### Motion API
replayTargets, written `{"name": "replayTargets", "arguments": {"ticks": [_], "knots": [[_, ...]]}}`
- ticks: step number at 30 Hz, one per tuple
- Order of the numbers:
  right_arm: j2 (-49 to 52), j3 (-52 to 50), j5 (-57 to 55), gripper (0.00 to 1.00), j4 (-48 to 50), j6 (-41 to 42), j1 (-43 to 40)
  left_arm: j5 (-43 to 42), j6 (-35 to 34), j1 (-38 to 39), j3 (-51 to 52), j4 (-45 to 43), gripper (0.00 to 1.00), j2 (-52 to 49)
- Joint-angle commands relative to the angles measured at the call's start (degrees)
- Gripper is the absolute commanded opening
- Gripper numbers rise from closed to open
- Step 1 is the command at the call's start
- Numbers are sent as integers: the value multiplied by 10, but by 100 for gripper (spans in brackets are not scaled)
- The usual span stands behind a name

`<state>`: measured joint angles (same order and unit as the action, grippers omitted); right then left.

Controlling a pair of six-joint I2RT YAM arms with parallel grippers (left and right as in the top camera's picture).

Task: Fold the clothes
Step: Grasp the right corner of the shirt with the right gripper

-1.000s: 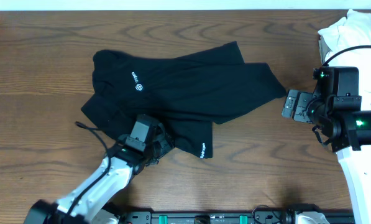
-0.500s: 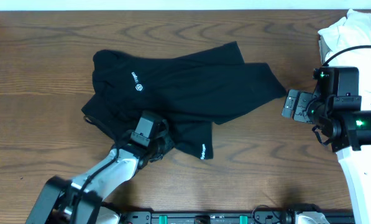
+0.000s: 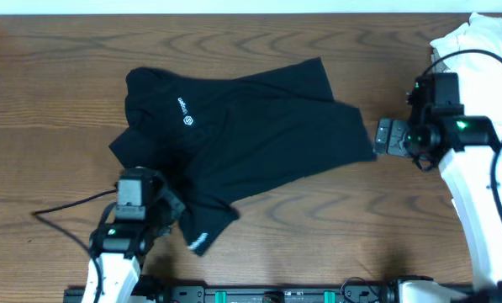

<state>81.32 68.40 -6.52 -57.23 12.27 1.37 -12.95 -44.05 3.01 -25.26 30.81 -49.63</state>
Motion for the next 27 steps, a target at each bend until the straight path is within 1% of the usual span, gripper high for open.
{"name": "replayTargets", "arguments": {"ticks": [1,5,11,15,22,25,27], "knots": [[49,2,50,99,19,-20,-4,25,40,-24,2,7,5,11],[112,2,85,99,39,-21,-4,25,40,-33,2,16,6,-3],[200,2,96,99,46,-21,-3,25,40,-33,2,18,6,-24],[252,2,136,99,59,-28,-2,25,40,-33,2,17,6,-31],[297,2,158,97,83,-27,-2,25,40,-33,2,18,6,-33],[306,1,166,94,86,-27,-2,25,40,-33,2,19,6,-33],[313,1,173,90,86,-27,-2,25,40,-33,2,19,6,-33]]}}
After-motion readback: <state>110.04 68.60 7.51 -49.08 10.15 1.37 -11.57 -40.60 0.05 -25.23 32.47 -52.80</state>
